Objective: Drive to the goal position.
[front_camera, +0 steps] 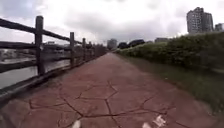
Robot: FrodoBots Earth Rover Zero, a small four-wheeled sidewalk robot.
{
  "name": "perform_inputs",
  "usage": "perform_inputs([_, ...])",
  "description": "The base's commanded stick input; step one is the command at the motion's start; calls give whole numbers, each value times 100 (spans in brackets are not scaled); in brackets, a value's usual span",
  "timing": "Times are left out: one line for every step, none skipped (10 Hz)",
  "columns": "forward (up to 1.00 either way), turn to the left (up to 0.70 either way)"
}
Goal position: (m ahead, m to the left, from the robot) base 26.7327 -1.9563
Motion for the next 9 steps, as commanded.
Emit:
perform_inputs([85, -24])
perform_inputs([85, 10])
perform_inputs([85, 10])
perform_inputs([85, 10])
perform_inputs([85, 10])
perform_inputs([85, 10])
perform_inputs([85, 10])
perform_inputs([85, 10])
perform_inputs([85, 10])
